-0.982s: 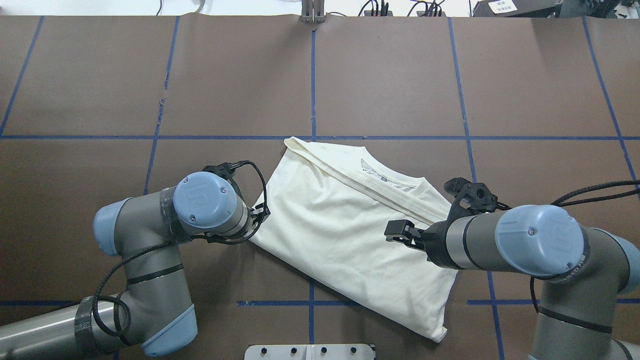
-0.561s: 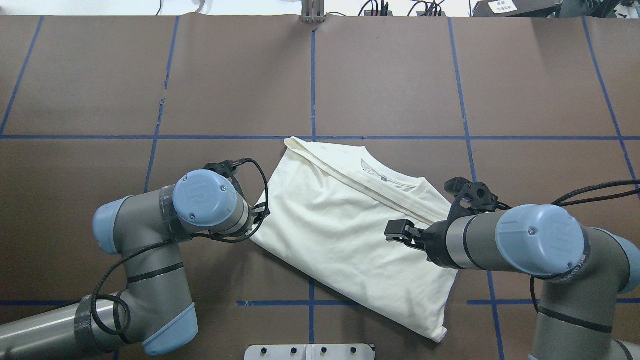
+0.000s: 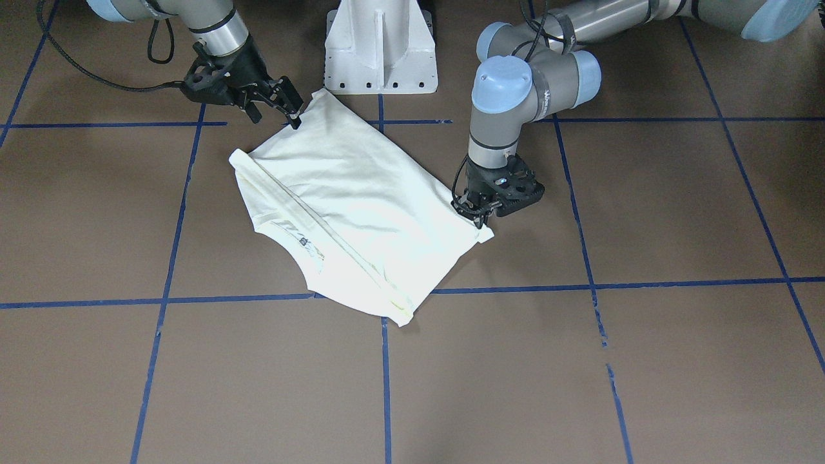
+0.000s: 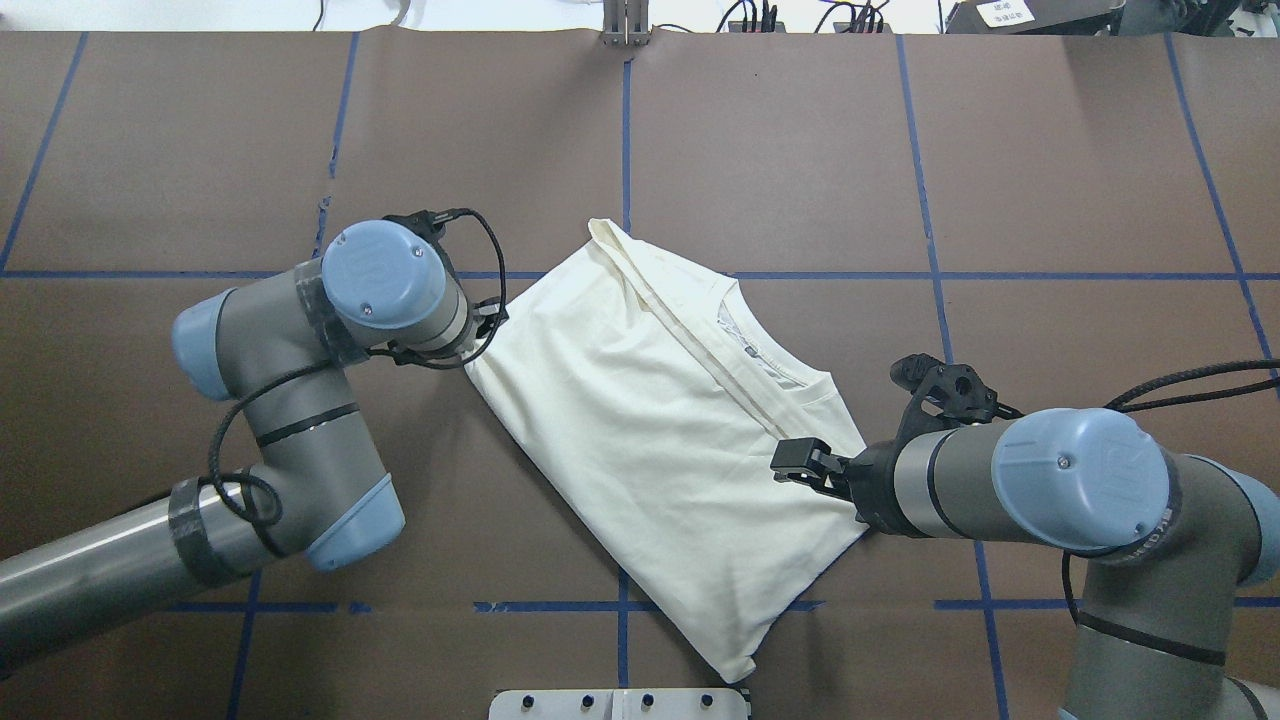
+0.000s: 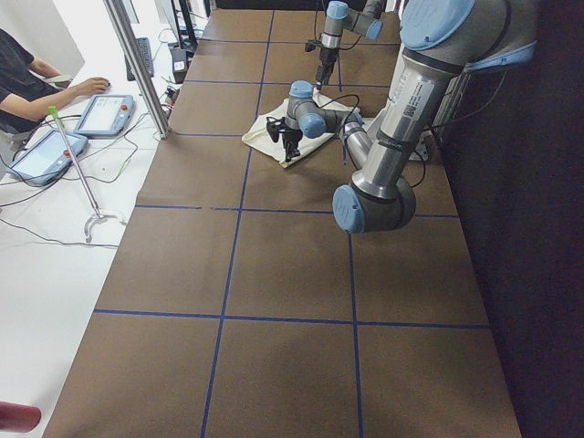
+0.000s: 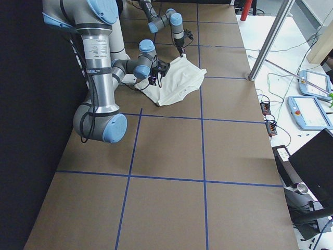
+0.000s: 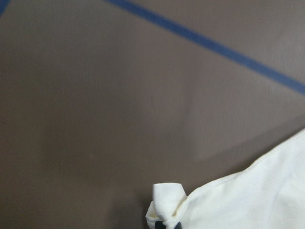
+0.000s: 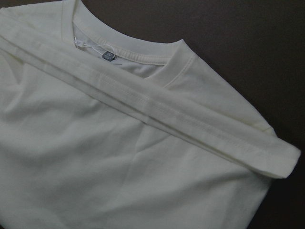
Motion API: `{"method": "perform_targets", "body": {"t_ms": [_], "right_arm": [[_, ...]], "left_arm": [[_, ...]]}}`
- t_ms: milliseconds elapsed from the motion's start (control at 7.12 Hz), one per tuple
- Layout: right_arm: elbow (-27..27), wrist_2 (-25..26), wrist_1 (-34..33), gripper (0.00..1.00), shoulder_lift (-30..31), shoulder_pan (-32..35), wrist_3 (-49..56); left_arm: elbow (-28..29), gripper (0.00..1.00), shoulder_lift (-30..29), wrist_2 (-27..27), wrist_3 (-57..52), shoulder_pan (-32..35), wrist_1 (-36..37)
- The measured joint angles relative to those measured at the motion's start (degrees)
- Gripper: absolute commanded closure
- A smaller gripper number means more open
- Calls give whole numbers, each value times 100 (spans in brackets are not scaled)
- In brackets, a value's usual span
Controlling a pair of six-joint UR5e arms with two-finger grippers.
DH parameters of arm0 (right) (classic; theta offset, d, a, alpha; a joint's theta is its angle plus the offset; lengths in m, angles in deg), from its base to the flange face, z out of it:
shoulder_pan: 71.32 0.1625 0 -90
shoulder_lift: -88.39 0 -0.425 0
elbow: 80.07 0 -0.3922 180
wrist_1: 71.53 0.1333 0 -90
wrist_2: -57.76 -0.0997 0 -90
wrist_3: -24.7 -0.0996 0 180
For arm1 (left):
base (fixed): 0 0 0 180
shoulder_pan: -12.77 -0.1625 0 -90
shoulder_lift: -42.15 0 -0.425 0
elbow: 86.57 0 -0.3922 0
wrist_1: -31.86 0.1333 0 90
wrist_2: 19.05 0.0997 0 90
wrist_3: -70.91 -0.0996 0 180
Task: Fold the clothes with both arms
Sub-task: 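Drag the shirt corner away from the robot with the left gripper to straighten it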
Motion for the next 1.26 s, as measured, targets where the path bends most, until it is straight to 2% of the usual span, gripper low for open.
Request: {"method": "perform_targets", "body": {"t_ms": [561, 842, 982, 1263], "right_arm": [[73, 16, 1, 0, -7, 5, -1], [95, 34, 2, 0, -13, 3, -2], [105, 57, 2, 0, -14, 0, 0], [122, 98, 2, 0, -80, 24, 2]], "left_arm": [[2183, 100, -1319, 89, -921, 719, -1227], [3147, 100, -1658, 243, -1378, 842, -2385], [3497, 1, -1727, 348, -1610, 856, -2818], [3692, 0, -1762, 463, -1857, 914, -3077]]}}
